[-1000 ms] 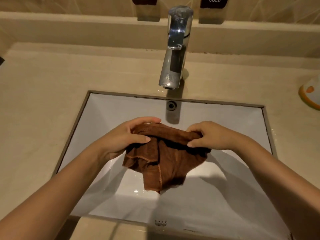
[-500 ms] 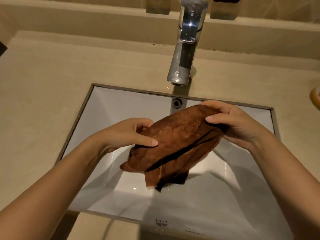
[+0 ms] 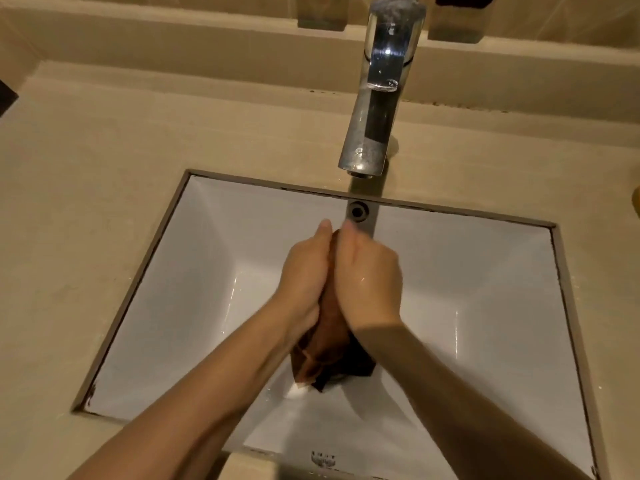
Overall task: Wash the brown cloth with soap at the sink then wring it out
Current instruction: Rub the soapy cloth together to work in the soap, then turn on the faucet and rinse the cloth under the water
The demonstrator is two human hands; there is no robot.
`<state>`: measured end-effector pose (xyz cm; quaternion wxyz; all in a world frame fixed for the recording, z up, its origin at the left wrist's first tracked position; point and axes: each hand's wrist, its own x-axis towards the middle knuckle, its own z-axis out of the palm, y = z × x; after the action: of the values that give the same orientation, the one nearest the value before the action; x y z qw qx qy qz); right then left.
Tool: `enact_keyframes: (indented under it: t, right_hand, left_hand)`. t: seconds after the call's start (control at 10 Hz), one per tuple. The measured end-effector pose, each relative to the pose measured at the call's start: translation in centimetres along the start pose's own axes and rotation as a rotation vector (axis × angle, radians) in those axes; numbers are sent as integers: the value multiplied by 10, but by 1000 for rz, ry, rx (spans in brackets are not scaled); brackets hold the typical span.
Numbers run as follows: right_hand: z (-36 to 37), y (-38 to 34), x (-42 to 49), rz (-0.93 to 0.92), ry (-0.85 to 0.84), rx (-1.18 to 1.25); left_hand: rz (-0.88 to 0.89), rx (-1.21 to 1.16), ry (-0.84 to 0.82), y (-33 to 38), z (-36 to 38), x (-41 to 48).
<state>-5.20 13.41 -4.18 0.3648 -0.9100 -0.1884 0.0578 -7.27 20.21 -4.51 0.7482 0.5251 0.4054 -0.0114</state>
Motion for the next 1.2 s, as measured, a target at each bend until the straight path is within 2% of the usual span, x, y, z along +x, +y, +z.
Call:
enact_keyframes:
  t: [0.1,0.2,0.3,0.4,0.5,0.6,0.7,0.8,0.9,1.0,1.2]
  right_hand:
    - [0,-13,-1,84,-67,-31]
    - [-3,19,33,253,-55,105]
    - [-13,32,40,297,-114,320]
    - [-30,37,42,235,-221,217]
    - [-61,34,47,96,-163,-66]
    - [-99,-2,50,154,150,325]
    - [-125,-44,66,338,-37,890]
    - [-126,-76,84,505,-334,1291]
    - [-121,-94,101,675,-333,1532]
    - [-117,-97,115,751,-324,1594]
    - [-105,-101,118,696,-310,1698]
  left_hand:
    - [-28,-68,-25,3,-4,4]
    - [-122,-81,-182,-7,5,-7]
    - [-226,-187,-283,-3,4,-3]
    - [-251,-267,-392,6,-6,8]
    - [-213,-226,-351,3,-16,21]
    - [-166,-237,-307,2,-20,29]
    - [-139,-262,-305,3,-15,32]
    - [-166,-277,-301,3,-10,29]
    - [-207,-314,-291,4,-9,29]
    - [-219,-345,-282,7,-8,30]
    - [-168,-350,-295,6,-3,31]
